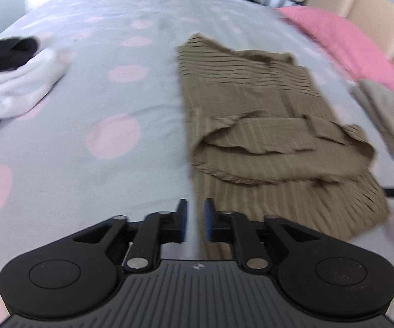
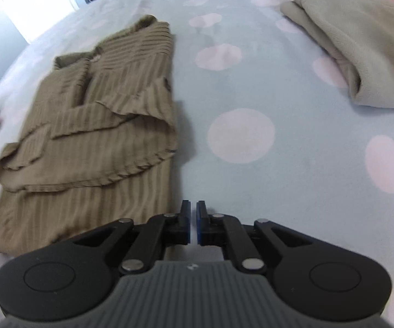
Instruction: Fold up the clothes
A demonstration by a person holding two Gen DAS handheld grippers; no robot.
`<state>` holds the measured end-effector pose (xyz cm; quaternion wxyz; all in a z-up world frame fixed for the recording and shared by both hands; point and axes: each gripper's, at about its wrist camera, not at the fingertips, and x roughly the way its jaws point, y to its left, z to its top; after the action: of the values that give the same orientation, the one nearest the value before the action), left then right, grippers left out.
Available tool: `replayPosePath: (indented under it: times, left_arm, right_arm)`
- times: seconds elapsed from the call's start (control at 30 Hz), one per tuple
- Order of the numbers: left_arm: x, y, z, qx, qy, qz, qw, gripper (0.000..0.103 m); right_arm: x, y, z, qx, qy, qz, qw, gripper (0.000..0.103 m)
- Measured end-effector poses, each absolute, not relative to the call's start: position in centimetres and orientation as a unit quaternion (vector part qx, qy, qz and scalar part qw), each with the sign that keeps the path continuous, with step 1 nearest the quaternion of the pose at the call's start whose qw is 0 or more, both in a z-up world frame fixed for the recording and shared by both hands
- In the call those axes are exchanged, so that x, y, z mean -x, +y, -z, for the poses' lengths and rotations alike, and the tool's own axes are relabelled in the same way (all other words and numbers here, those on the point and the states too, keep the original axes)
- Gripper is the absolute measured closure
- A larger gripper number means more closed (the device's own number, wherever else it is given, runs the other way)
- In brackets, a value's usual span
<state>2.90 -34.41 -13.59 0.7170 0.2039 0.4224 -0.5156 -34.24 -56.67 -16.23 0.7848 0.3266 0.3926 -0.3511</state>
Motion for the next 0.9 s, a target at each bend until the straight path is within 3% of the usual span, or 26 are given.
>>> replayPosePath:
  times: [0.07, 0.37, 0.43, 0.47, 0.5, 0.53, 0.57, 0.7, 0.9]
  left_arm:
    - [-1.9, -33.7, 13.4, -0.228, 0.406, 0.528, 0.710, 0.072]
    - [1.5, -32.6, 14.9, -0.281, 0.397, 0.555, 0.675, 0.062]
    - [1.9, -32.8, 15.2, -0.288, 0.393, 0.551, 0.678, 0.062]
    - [2.1, -32.9, 15.4, -0.291, 0.391, 0.548, 0.680, 0.070]
    - [2.0, -32.8, 15.5, -0.286, 0.396, 0.547, 0.680, 0.085]
    - [2.0, -32.8, 15.6, -0.279, 0.402, 0.547, 0.679, 0.094]
    - [2.1, -32.8, 15.6, -0.287, 0.399, 0.542, 0.681, 0.103]
    - [1.4, -32.2, 15.6, -0.329, 0.380, 0.501, 0.704, 0.103]
    - [0.0, -31.0, 15.1, -0.300, 0.394, 0.507, 0.705, 0.103]
  right_arm:
    - [34.4, -55.9, 15.7, -0.308, 0.396, 0.334, 0.798, 0.069]
    - [35.0, -52.5, 15.0, -0.249, 0.426, 0.286, 0.821, 0.070]
    - [34.7, -52.2, 15.6, -0.236, 0.431, 0.289, 0.822, 0.075]
    - [34.5, -52.2, 15.8, -0.238, 0.432, 0.287, 0.821, 0.082]
    - [34.3, -52.1, 16.1, -0.244, 0.433, 0.283, 0.820, 0.085]
    - [34.1, -52.0, 16.3, -0.249, 0.434, 0.280, 0.819, 0.088]
    - [34.0, -51.8, 16.5, -0.247, 0.437, 0.281, 0.818, 0.100]
    - [34.3, -51.7, 15.9, -0.223, 0.444, 0.324, 0.805, 0.102]
    - [34.3, -51.4, 15.1, -0.219, 0.436, 0.329, 0.809, 0.101]
